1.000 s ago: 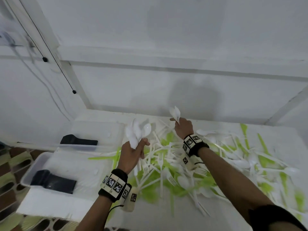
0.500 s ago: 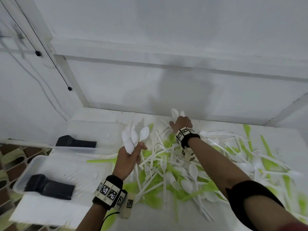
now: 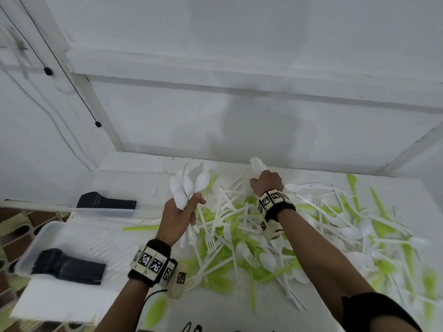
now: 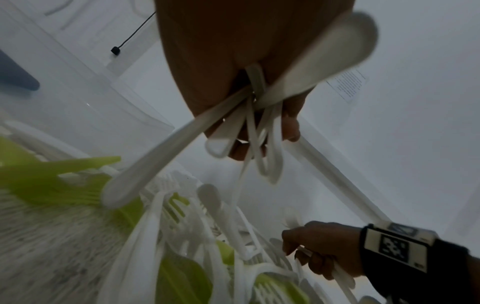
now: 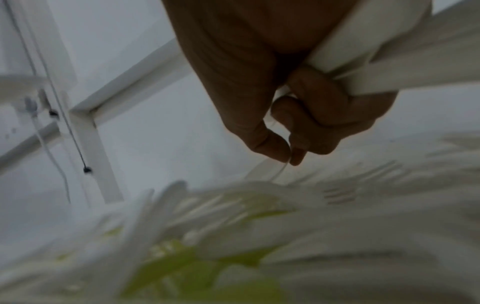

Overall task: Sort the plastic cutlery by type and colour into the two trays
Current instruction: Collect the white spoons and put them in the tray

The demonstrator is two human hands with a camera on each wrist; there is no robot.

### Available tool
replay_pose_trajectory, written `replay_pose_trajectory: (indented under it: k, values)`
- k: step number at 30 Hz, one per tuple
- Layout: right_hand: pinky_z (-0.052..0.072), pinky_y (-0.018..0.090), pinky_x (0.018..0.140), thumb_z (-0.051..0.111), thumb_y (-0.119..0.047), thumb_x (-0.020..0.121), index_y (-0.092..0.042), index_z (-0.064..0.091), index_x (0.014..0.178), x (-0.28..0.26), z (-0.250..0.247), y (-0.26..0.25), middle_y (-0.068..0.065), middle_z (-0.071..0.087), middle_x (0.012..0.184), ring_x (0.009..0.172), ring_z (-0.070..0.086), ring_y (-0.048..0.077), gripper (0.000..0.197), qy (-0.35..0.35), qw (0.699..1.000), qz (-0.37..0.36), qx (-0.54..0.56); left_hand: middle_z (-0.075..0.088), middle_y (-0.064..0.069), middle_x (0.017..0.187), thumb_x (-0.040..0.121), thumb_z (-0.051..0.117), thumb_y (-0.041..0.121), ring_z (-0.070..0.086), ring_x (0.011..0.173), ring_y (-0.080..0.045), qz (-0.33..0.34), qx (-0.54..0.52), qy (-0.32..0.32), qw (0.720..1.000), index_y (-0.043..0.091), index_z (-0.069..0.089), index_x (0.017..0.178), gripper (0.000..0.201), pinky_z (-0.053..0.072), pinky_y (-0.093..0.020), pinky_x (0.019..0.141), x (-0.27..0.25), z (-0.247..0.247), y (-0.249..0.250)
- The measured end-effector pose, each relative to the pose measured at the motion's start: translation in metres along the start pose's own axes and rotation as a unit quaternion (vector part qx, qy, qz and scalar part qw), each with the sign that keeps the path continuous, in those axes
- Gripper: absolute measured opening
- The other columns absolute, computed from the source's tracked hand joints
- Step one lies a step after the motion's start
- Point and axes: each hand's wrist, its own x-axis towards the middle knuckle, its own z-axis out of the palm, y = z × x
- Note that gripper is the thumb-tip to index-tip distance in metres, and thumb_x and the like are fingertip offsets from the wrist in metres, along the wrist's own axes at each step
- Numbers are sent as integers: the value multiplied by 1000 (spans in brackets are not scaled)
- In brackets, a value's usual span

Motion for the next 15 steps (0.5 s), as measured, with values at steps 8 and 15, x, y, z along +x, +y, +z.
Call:
replay_pose_trajectory:
  k: [8,15]
  values:
    - [43,33,61,66,-23,88,-2,61,98,-32,-16,13,14,64,84,73,61,37,24,206,953,-160,156,46,-6,47,102,61,32,49,49,-20,-3,9,-29,1000,20,77,85,26,47,-31,62,11,0,11]
    - [51,34,58,66,-20,88,-11,67,120,-52,-49,28,3,61,100,72,61,23,33,297,870,-356,164,67,11,63,96,71,26,47,53,-15,22,22,-83,996,21,77,114,20,44,-26,51,27,47,30]
